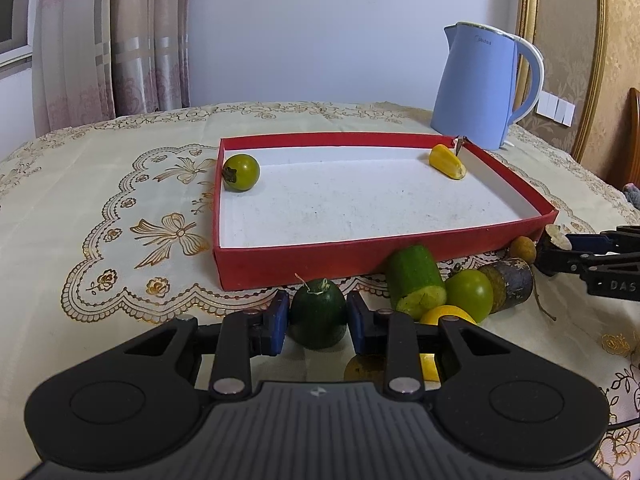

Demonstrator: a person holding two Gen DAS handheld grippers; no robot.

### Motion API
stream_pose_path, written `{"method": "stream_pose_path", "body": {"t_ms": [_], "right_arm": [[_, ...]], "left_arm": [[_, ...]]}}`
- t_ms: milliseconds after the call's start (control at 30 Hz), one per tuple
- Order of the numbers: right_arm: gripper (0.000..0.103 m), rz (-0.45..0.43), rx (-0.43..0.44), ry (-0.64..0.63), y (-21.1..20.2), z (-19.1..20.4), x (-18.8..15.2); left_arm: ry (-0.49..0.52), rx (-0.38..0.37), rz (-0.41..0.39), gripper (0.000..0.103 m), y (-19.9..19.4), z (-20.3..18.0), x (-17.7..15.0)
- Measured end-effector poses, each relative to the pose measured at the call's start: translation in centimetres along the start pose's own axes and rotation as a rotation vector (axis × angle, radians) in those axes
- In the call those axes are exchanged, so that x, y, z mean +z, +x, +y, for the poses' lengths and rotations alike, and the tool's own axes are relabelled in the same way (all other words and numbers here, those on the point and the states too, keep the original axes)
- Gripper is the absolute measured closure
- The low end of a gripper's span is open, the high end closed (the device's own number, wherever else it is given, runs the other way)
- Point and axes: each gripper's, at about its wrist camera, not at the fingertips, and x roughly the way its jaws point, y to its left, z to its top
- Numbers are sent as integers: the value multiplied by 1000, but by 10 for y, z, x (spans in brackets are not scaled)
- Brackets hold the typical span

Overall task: Organize fruits
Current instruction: 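Grasp the dark green fruit with the left gripper while the right gripper approaches the sugarcane stump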

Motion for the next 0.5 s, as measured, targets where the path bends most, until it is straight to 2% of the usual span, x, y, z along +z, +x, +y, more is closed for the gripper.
{"method": "stream_pose_path", "body": {"t_ms": [100,200,300,400,500], "right_arm": [[53,-25,67,-34,-2,8,3],[53,-32,57,10,-3,1,5],[53,-22,89,76,0,-11,4],[54,-22,100,78,0,-11,3],[62,-24,116,71,-1,-9,2]], "left_arm": [[2,1,-1,73,0,0,-1],[-2,-1,0,73,0,0,0],[1,0,0,73,0,0,0],[4,2,0,73,0,0,0],[4,3,0,73,0,0,0]]}}
